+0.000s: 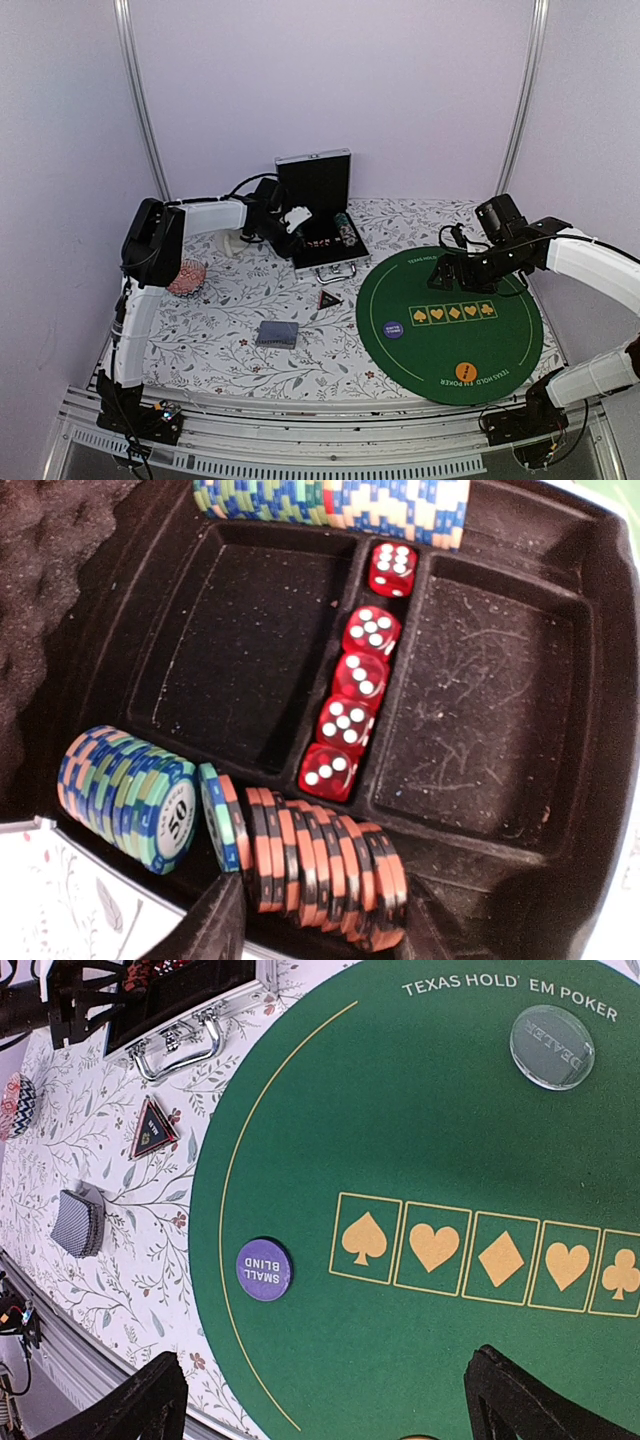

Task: Distribute texas hold em gaming equipment
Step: Pick up the pile of poker chips from the chip case.

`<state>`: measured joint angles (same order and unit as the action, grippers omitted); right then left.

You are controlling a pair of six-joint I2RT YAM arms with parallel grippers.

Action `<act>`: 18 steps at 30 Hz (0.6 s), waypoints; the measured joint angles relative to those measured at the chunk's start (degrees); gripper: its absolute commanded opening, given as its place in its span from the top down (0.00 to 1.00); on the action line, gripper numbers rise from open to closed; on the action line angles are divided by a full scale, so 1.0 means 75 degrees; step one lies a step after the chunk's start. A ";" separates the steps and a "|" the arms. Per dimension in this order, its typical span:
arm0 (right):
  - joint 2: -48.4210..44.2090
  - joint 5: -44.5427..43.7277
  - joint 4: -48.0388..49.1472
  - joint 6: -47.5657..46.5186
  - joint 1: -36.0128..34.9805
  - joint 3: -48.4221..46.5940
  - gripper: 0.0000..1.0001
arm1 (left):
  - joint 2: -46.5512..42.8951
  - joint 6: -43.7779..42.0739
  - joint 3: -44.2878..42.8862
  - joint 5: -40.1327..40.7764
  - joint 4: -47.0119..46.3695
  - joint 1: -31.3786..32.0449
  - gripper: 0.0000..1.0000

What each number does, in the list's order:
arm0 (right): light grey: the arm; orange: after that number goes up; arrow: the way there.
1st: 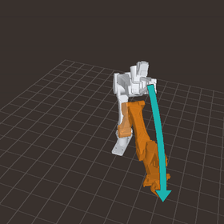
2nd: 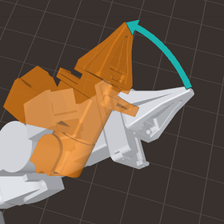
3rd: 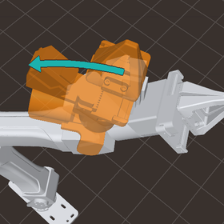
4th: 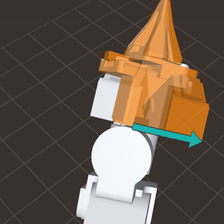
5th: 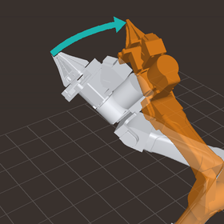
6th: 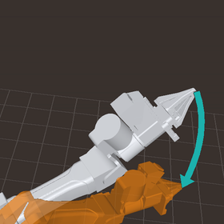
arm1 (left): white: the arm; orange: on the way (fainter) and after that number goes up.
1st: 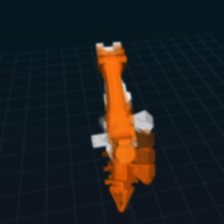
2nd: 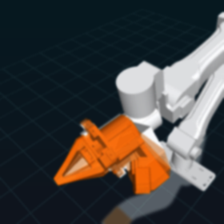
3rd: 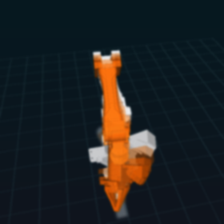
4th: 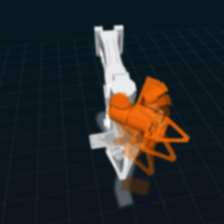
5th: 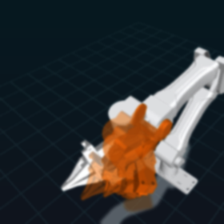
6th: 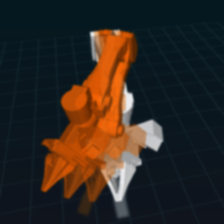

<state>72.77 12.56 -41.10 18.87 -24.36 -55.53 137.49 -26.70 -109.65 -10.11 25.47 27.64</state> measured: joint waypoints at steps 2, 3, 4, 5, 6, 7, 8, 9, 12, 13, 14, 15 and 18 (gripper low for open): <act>0.0000 0.0000 0.0003 0.0000 0.0000 0.0000 0.01 | 0.0000 -0.0020 -0.0003 -0.0020 0.0026 0.0000 0.49; 0.0000 0.0000 0.0003 0.0000 0.0000 0.0000 0.01 | 0.0000 -0.0032 -0.0003 -0.0023 0.0032 0.0000 0.48; 0.0000 0.0000 0.0003 0.0000 0.0000 0.0000 0.01 | 0.0003 -0.0041 -0.0003 -0.0026 0.0041 0.0000 0.49; 0.0000 0.0000 0.0003 0.0000 0.0000 0.0000 0.01 | 0.0012 -0.0044 -0.0020 -0.0023 0.0061 0.0000 0.50; -0.0003 0.0000 0.0003 0.0000 0.0000 0.0000 0.01 | 0.0032 -0.0044 -0.0067 -0.0023 0.0099 0.0000 0.52; -0.0003 0.0000 0.0003 0.0000 0.0000 0.0000 0.01 | 0.0061 -0.0041 -0.0128 -0.0023 0.0149 0.0000 0.55; -0.0009 0.0000 0.0003 0.0000 0.0000 0.0000 0.01 | 0.0079 -0.0041 -0.0172 -0.0020 0.0192 0.0000 0.58; -0.0015 0.0000 0.0003 0.0003 0.0000 0.0000 0.01 | 0.0102 -0.0044 -0.0230 -0.0006 0.0221 0.0000 0.61; -0.0058 -0.0006 0.0003 0.0020 0.0000 0.0000 0.01 | 0.0108 -0.0041 -0.0268 0.0029 0.0221 -0.0023 0.75; -0.0070 -0.0006 0.0003 0.0023 0.0000 0.0000 0.01 | 0.0108 -0.0050 -0.0268 0.0017 0.0221 -0.0032 0.81; -0.0093 -0.0006 0.0000 0.0026 0.0000 0.0000 0.01 | 0.0102 -0.0087 -0.0271 -0.0003 0.0233 -0.0038 0.87; -0.0111 -0.0009 0.0000 0.0032 0.0000 0.0000 0.01 | 0.0102 -0.0096 -0.0268 -0.0003 0.0227 -0.0038 0.93; -0.0163 -0.0023 0.0000 0.0058 0.0000 0.0000 0.01 | 0.0102 -0.0096 -0.0271 -0.0026 0.0227 -0.0041 1.00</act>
<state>71.55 12.38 -41.10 19.31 -24.36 -55.53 138.26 -27.42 -111.68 -10.31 27.18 27.33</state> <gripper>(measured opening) 0.988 0.324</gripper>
